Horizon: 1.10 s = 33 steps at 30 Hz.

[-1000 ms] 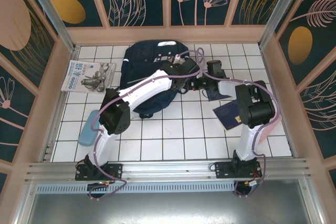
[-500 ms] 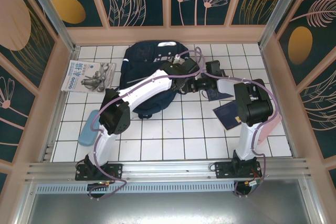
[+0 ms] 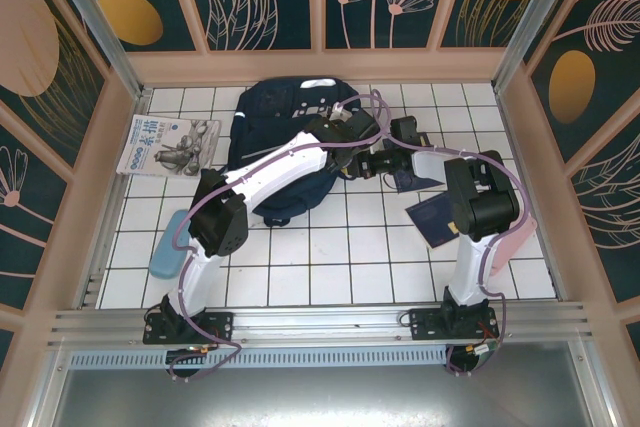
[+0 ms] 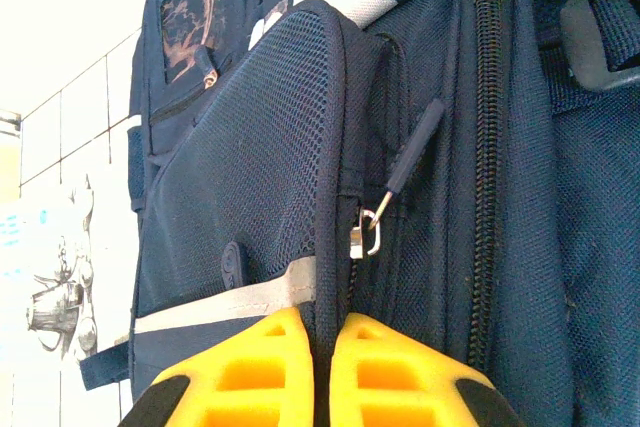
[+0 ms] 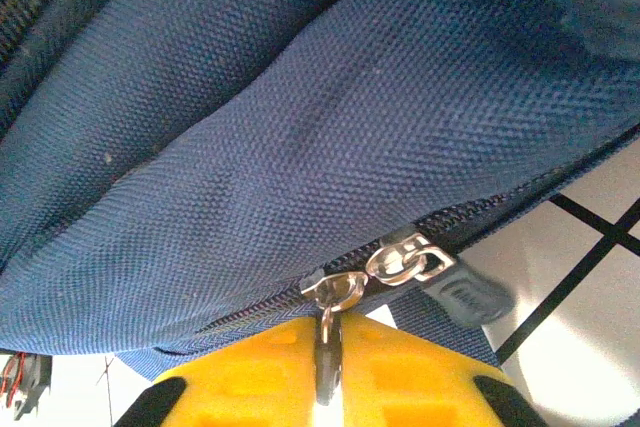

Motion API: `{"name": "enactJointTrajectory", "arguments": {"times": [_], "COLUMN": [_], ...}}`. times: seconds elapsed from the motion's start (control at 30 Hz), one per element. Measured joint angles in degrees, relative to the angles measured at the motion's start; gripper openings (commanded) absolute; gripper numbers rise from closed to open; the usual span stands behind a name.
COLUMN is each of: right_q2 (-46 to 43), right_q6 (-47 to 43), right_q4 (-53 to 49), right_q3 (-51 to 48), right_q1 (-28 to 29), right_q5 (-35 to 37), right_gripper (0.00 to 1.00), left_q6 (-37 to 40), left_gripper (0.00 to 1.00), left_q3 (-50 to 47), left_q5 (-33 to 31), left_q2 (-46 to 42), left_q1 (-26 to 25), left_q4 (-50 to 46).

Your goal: Pack books, pencil case, and school supplies into a backpack

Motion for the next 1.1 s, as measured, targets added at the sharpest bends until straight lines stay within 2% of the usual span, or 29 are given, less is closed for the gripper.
{"name": "enactJointTrajectory", "arguments": {"times": [0.23,0.33,0.53,0.7,0.73,0.87,1.03,1.1], "right_q2": [-1.9,-7.2,-20.3,-23.7,-23.9,-24.5,-25.8,-26.0], "right_q6": [1.1,3.6,11.8,18.9,19.7,21.1,21.9,22.2], "right_q4": [1.2,5.1,14.8,23.0,23.8,24.3,23.2,22.5], "right_q3": [-2.7,-9.3,-22.4,-28.6,-29.3,-30.3,-30.2,-30.1], "right_q1": [0.5,1.7,7.5,11.9,12.0,10.8,6.6,5.1], "right_q5": [3.0,7.3,14.8,19.2,20.0,22.0,22.1,22.2], "right_gripper": [0.02,0.02,0.02,0.02,0.02,0.02,0.02,0.02], "left_q6": [0.0,0.2,1.1,1.1,1.1,0.7,0.2,0.3], "left_gripper": [0.0,0.0,0.0,0.0,0.02,0.31,0.49,0.54], "left_q3": [0.0,0.3,4.0,7.1,7.1,7.0,-0.1,-3.9], "left_q5": [0.0,0.2,1.7,3.8,4.7,10.2,22.3,25.3], "left_q2": [0.0,0.0,1.2,3.3,3.3,3.2,-2.7,-6.4], "left_q1": [0.0,0.0,0.0,0.0,0.0,1.2,5.3,7.3], "left_q4": [0.0,0.1,0.1,0.2,0.3,2.1,10.9,13.0]}}
